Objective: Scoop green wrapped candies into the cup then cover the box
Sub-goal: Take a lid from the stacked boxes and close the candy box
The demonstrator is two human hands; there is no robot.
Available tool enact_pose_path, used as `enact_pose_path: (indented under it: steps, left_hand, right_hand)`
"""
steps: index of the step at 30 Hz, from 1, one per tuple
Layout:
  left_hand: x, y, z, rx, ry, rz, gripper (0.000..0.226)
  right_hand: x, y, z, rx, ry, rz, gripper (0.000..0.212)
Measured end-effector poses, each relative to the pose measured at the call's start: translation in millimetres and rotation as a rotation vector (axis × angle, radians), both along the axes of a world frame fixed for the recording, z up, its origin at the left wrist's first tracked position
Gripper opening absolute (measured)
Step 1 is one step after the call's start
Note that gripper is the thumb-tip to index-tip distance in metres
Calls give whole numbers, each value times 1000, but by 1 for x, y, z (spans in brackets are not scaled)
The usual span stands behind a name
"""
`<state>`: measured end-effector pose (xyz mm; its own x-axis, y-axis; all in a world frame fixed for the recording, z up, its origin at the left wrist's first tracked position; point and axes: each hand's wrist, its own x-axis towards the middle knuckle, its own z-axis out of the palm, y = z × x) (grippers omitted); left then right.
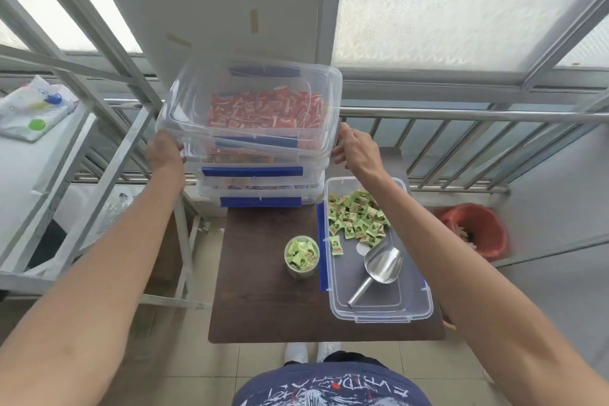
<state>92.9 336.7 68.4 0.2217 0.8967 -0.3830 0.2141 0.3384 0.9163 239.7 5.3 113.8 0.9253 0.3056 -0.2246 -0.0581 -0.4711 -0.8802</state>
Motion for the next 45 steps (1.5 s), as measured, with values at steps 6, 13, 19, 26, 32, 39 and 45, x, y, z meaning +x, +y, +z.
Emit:
enact_pose_path:
  steps: [6,13,19,26,32,39,45]
  left_hand:
    - [5,-6,12,70,12,-56,61]
    - [2,-37,49,225,9,-62,32]
    - [14,-60,84,313,-155,-127,31]
    - [42,-105,83,238,-329,-402,20]
    - [71,-187,73,342,-279,-750,31]
    - [92,-262,33,529,-19,-1066,85]
    - [89,-283,-24,372,158,-1201,102]
  right_hand:
    - [-2,24,6,-135,-52,61,47]
    - [8,25,24,-108,-107,-20,44]
    - [12,-14,34,-31,-144,-89,48]
    - [-32,-110,4,218,69,-188,48]
    - [-110,-176,-71,330,320,-434,39]
    - [-195,-207,-133,417,516,-510,29]
    - [-221,-223,-175,382,592,-603,47]
